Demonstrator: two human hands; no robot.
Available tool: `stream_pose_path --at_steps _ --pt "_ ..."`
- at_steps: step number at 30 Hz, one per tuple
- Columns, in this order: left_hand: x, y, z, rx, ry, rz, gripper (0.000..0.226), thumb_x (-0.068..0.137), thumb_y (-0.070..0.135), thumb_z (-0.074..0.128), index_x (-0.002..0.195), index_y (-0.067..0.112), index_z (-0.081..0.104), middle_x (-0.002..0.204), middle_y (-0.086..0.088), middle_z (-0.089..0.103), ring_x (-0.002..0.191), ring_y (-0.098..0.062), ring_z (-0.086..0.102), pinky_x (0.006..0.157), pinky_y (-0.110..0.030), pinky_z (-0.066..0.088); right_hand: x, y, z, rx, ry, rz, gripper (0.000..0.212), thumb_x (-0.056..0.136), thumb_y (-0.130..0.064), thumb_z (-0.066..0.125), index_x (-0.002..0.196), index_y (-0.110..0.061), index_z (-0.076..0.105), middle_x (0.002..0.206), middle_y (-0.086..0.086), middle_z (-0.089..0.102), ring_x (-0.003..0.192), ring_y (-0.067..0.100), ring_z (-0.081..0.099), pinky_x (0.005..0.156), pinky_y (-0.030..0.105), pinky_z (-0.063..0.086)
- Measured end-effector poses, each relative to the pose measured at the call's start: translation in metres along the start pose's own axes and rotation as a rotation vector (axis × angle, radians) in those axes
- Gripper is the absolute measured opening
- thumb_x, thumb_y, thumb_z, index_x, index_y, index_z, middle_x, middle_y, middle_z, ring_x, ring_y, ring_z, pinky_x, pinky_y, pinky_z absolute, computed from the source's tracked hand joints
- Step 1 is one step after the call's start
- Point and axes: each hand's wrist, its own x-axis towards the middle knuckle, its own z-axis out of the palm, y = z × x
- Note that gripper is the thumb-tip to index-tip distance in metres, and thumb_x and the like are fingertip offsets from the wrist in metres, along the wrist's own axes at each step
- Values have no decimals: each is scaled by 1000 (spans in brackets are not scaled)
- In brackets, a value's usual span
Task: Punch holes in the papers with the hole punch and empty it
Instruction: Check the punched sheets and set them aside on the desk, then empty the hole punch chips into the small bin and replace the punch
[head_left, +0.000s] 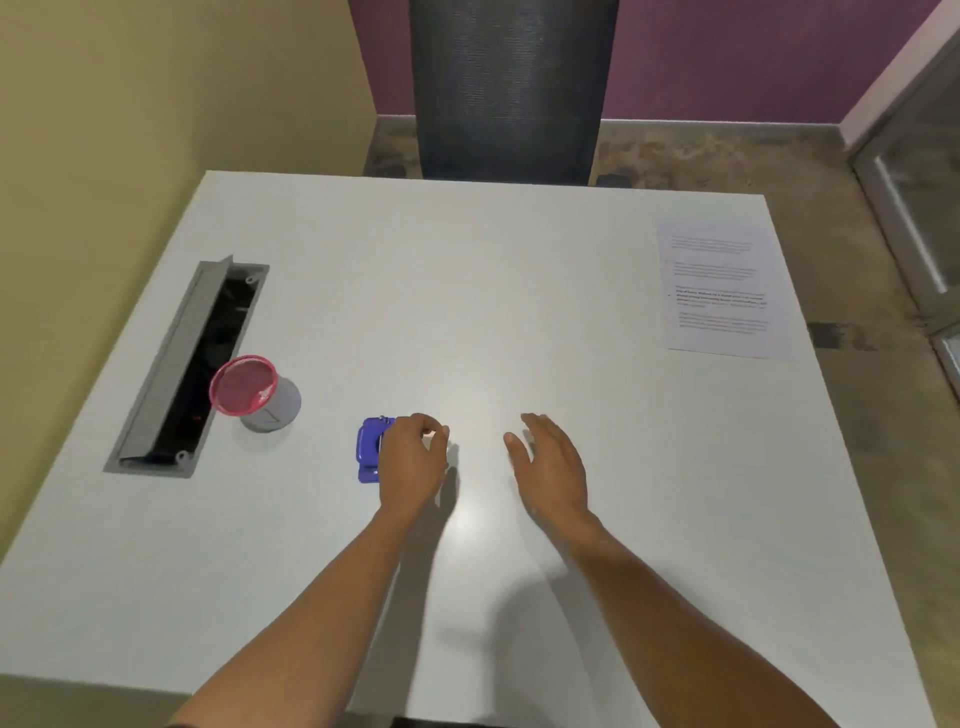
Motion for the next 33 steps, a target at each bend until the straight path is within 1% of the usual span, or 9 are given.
stream_pose_path --at_steps 6,8,11,15,21,24,27,30,33 --pt "-6 -50 -44 193 65 -34 10 86 19 62 78 12 63 83 -2 56 80 -26 56 68 -33 42 -27 -32 47 -79 -62 -23 52 99 -43 43 144 -15 43 151 -1 43 144 13 28 115 28 22" --pt "-5 -64 -55 201 63 -81 10 86 17 63 93 11 67 99 -7 61 93 -30 58 75 -35 43 -32 -39 62 -92 -95 -21 54 99 -42 44 145 -15 40 153 0 39 145 14 26 115 29 22" --pt "-1 -82 -65 162 15 -144 38 90 22 61 125 8 58 130 -13 55 118 -32 52 96 -39 40 -37 -48 80 -128 -169 -21 57 100 -42 42 149 -15 32 158 0 29 147 14 19 117 30 18" --pt "9 -93 -70 58 -59 -195 51 94 27 60 137 3 48 141 -14 48 128 -30 47 104 -37 37 -39 -53 98 -249 -274 -68 61 100 -42 38 152 -13 23 161 4 19 149 18 12 119 35 13" --pt "25 -104 -60 -55 -112 -328 28 93 27 60 108 5 63 115 -14 62 101 -30 61 84 -35 46 -44 -42 114 -434 -386 -113 65 100 -43 35 153 -13 13 163 5 3 150 20 0 121 40 3" --pt "28 -106 -59 -119 -145 -382 17 94 22 59 89 6 61 92 -11 64 82 -28 56 71 -30 39 -44 -39 117 -433 -379 -120 65 100 -42 36 154 -12 13 163 5 4 150 20 0 120 40 2" --pt "32 -107 -59 -162 -154 -411 14 94 18 59 87 6 62 87 -9 62 79 -26 53 70 -28 37 -42 -41 117 -397 -373 -100 61 100 -42 36 152 -13 21 163 5 9 150 19 4 120 40 5" --pt "33 -105 -61 -178 -158 -405 13 92 18 59 83 9 62 85 -7 64 77 -25 53 69 -29 37 -37 -47 117 -200 -328 -31 54 101 -40 39 147 -13 35 160 4 23 148 19 14 120 38 12" --pt "29 -99 -62 -218 -158 -374 13 92 18 59 85 9 65 85 -5 66 75 -22 56 66 -29 40 -32 -60 112 159 -235 75 48 98 -39 47 138 -12 50 146 3 49 137 18 41 113 33 30"
